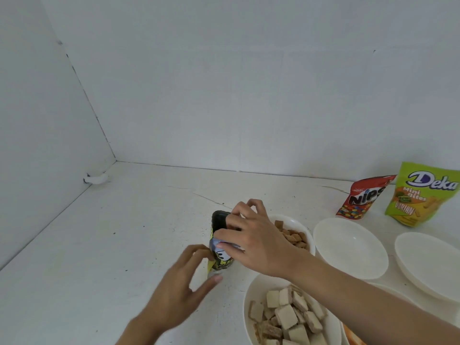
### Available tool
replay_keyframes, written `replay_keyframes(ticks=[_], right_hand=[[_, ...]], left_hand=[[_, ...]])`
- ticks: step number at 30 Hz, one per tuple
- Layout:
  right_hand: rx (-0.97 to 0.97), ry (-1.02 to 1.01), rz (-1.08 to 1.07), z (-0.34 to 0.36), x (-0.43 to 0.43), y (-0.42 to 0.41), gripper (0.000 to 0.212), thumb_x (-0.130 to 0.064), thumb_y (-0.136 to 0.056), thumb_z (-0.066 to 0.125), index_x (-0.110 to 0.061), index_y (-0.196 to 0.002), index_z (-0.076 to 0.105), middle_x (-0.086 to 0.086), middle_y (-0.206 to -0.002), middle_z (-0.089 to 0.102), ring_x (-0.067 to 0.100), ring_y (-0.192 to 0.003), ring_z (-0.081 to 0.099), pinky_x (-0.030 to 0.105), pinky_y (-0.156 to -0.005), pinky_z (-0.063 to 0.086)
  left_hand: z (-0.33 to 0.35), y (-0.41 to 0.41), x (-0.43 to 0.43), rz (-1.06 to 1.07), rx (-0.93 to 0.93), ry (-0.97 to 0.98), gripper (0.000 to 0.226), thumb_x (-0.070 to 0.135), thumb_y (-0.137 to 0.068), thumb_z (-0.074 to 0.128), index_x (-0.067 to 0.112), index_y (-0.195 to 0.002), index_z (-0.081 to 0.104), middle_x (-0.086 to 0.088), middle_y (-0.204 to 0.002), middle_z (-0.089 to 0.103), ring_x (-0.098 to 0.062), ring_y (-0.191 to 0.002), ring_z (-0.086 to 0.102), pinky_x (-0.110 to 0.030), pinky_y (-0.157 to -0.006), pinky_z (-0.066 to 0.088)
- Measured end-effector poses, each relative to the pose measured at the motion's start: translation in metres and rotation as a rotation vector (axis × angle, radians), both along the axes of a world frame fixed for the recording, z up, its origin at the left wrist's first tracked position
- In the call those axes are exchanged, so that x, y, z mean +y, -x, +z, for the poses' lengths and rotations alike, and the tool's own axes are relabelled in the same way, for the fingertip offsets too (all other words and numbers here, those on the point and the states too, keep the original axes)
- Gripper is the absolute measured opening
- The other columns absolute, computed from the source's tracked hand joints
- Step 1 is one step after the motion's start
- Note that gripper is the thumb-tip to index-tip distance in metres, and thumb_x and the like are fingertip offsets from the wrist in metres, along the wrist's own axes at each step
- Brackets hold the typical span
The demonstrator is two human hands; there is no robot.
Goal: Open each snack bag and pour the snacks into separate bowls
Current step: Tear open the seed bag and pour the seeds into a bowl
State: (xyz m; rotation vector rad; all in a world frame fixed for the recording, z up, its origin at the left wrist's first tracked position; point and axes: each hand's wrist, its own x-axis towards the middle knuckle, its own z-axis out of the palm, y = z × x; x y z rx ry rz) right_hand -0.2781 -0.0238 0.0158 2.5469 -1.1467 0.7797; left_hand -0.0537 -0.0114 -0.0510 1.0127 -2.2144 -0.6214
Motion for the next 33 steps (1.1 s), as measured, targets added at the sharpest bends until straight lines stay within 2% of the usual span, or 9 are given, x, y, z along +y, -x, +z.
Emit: replay_keyframes(ticks=[4,7,11,13,16,21,24,27,33], right_hand=[[0.022,-0.076,0.021,0.006,-0.009,-0.008,0.010,-0.029,-0.096,0.062,-0.022,-0.094,0.068,-0.005,-0.112,0.058,0.019,-0.118,0.047,0.046,-0.101,0.036],[0.012,-0.199,0.049,0.006,-0.015,-0.016,0.010,-0.025,-0.098,0.059,-0.020,-0.098,0.068,-0.005,-0.127,0.059,0.017,-0.136,0.042,0.052,-0.117,0.022],[-0.176,-0.307,-0.039,0.014,-0.021,-0.018,0.008,-0.022,-0.099,0.057,-0.018,-0.104,0.063,-0.005,-0.117,0.059,0.016,-0.120,0.051,0.058,-0.119,0.019],[-0.314,-0.296,-0.098,0.026,-0.024,-0.015,0.005,-0.022,-0.099,0.059,-0.018,-0.101,0.060,-0.005,-0.108,0.058,0.014,-0.108,0.051,0.053,-0.115,0.028],[-0.446,-0.229,-0.128,0.046,-0.023,-0.010,0.006,-0.021,-0.099,0.059,-0.015,-0.096,0.057,-0.005,-0.097,0.055,0.012,-0.093,0.047,0.041,-0.094,0.041],[-0.562,-0.155,-0.173,0.069,-0.004,0.009,0.009,-0.020,-0.098,0.059,-0.012,-0.095,0.057,-0.006,-0.094,0.054,0.014,-0.091,0.047,0.040,-0.082,0.044],[-0.639,-0.133,-0.204,0.077,0.011,0.033,0.012,-0.023,-0.098,0.060,-0.012,-0.094,0.058,-0.006,-0.092,0.055,0.015,-0.088,0.048,0.032,-0.076,0.045],[-0.649,-0.093,-0.242,0.084,0.028,0.063,0.012,-0.022,-0.097,0.062,-0.011,-0.092,0.059,-0.009,-0.089,0.051,0.013,-0.084,0.048,0.023,-0.072,0.040],[-0.661,-0.015,-0.223,0.093,0.075,0.151,0.012,-0.017,-0.090,0.071,-0.010,-0.084,0.062,-0.002,-0.082,0.058,0.017,-0.074,0.055,0.034,-0.066,0.046]], left_hand=[[-0.023,0.020,0.002,0.156,0.124,-0.007,0.020,0.036,-0.100,0.057,0.034,-0.119,0.053,0.018,-0.120,0.053,-0.005,-0.108,0.060,-0.022,-0.083,0.052],[-0.027,0.026,-0.003,0.201,0.194,-0.008,0.033,0.023,-0.097,0.061,0.040,-0.122,0.049,0.021,-0.118,0.055,-0.004,-0.108,0.061,-0.018,-0.089,0.051],[-0.024,0.024,-0.004,0.192,0.303,0.104,0.024,0.008,-0.097,0.059,0.026,-0.114,0.058,0.009,-0.119,0.061,-0.010,-0.110,0.063,-0.018,-0.086,0.053],[-0.016,0.024,-0.007,0.192,0.367,0.166,0.024,0.004,-0.094,0.054,0.020,-0.110,0.060,0.003,-0.122,0.061,-0.011,-0.115,0.061,-0.016,-0.084,0.053],[0.003,0.031,-0.014,0.167,0.444,0.141,0.018,0.016,-0.100,0.050,0.018,-0.110,0.065,0.002,-0.126,0.062,-0.016,-0.119,0.061,-0.017,-0.085,0.053],[0.022,0.051,-0.017,0.143,0.434,0.099,0.037,0.020,-0.098,0.063,0.037,-0.130,0.054,0.017,-0.127,0.060,-0.010,-0.119,0.060,-0.015,-0.085,0.053],[0.024,0.069,-0.015,0.133,0.404,0.077,0.050,0.021,-0.093,0.065,0.046,-0.133,0.049,0.016,-0.129,0.058,-0.016,-0.120,0.059,-0.022,-0.082,0.057],[0.032,0.095,-0.009,0.075,0.427,0.068,0.041,0.027,-0.098,0.065,0.045,-0.132,0.052,0.009,-0.127,0.061,-0.022,-0.119,0.061,-0.030,-0.083,0.058],[0.046,0.167,0.027,-0.026,0.564,-0.133,0.039,0.020,-0.091,0.067,0.036,-0.126,0.060,-0.007,-0.117,0.067,-0.029,-0.112,0.066,-0.040,-0.084,0.059]])
